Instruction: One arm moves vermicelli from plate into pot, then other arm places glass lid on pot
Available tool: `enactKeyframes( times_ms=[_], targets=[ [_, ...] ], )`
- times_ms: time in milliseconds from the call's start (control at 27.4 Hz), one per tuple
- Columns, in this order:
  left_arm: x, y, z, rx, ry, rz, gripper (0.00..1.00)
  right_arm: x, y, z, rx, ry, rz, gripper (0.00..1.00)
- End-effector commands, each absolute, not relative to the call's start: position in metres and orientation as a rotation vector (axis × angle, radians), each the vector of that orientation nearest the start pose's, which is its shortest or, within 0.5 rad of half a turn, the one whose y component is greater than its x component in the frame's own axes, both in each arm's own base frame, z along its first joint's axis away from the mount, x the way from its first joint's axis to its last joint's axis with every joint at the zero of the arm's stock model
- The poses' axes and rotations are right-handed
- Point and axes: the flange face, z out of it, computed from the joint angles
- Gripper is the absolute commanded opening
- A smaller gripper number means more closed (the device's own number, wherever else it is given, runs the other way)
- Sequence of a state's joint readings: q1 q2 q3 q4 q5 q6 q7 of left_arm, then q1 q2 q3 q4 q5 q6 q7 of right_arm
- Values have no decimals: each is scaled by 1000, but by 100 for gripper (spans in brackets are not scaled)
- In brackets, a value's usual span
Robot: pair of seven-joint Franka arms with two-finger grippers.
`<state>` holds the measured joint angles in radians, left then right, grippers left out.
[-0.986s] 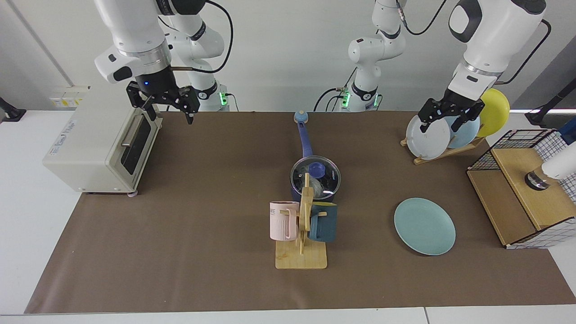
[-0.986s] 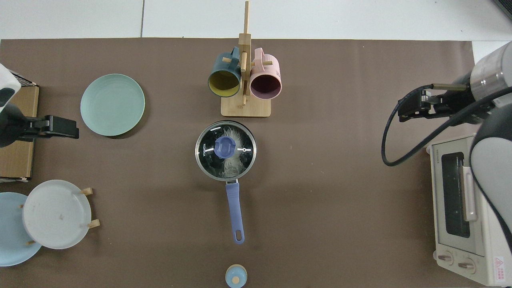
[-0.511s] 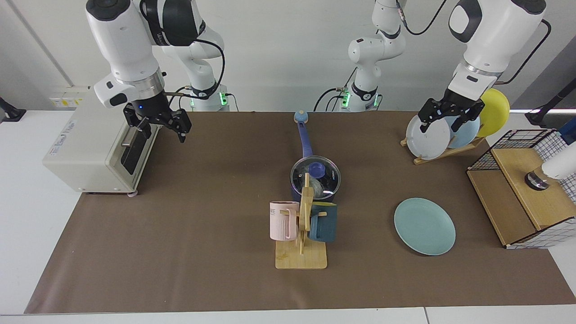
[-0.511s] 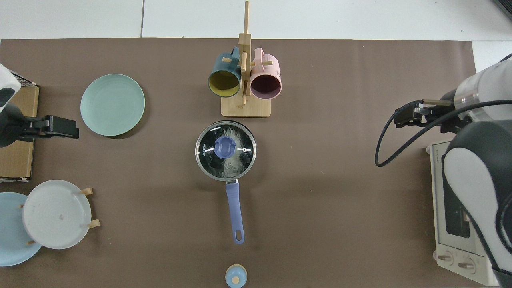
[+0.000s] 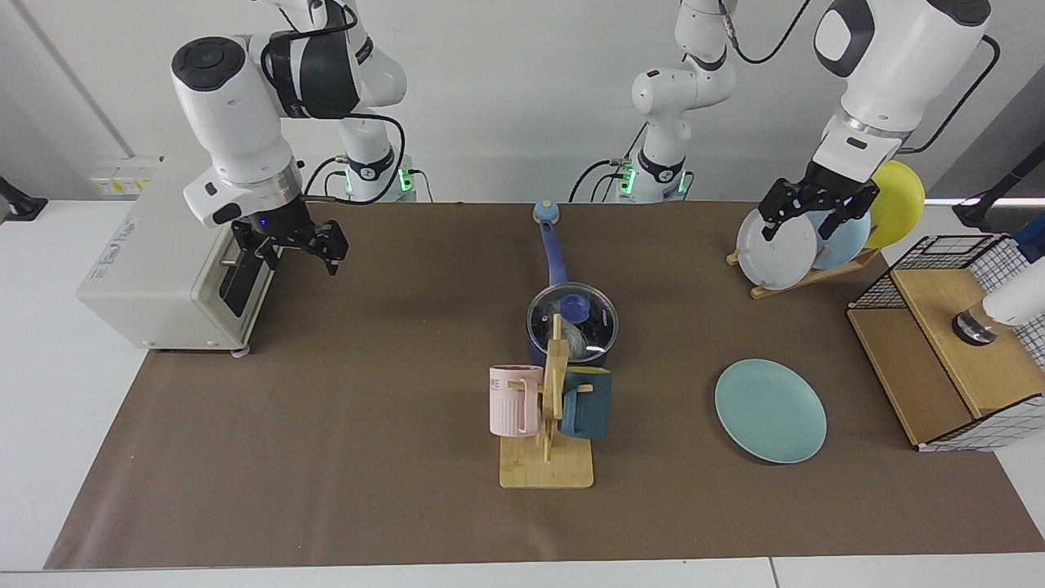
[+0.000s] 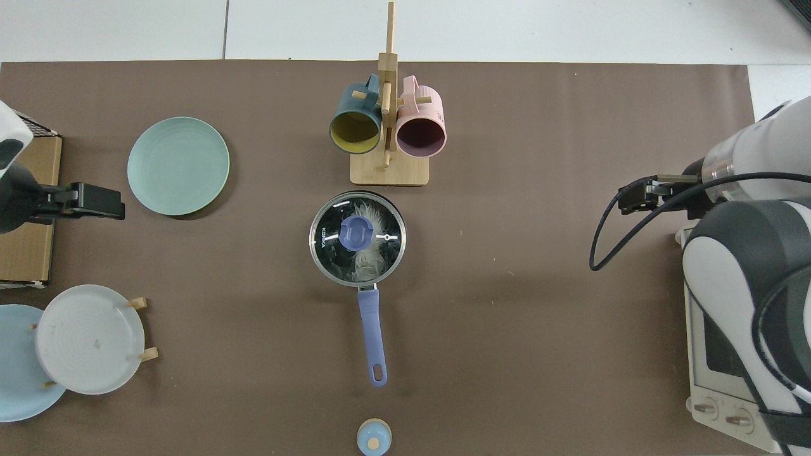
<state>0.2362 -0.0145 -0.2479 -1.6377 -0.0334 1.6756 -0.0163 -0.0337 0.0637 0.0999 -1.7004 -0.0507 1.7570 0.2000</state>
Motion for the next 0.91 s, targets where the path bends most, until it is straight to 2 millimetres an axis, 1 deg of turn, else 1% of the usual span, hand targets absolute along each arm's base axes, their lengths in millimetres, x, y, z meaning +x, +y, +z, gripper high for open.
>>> enactKeyframes(
  times_ms=[0, 256, 402, 876],
  targets=[
    [555, -12, 610, -3174, -30, -88, 100, 578, 27, 544, -3161, 165, -14, 100],
    [555, -12, 610, -3173, -27, -88, 100, 578, 26, 539, -3162, 142, 18, 100],
    [555, -13, 610, -3174, -27, -88, 100, 579, 19, 539, -3159, 152, 21, 100],
    [555, -12, 610, -3172, -29, -88, 100, 579, 22, 540, -3150, 145, 20, 100]
  ],
)
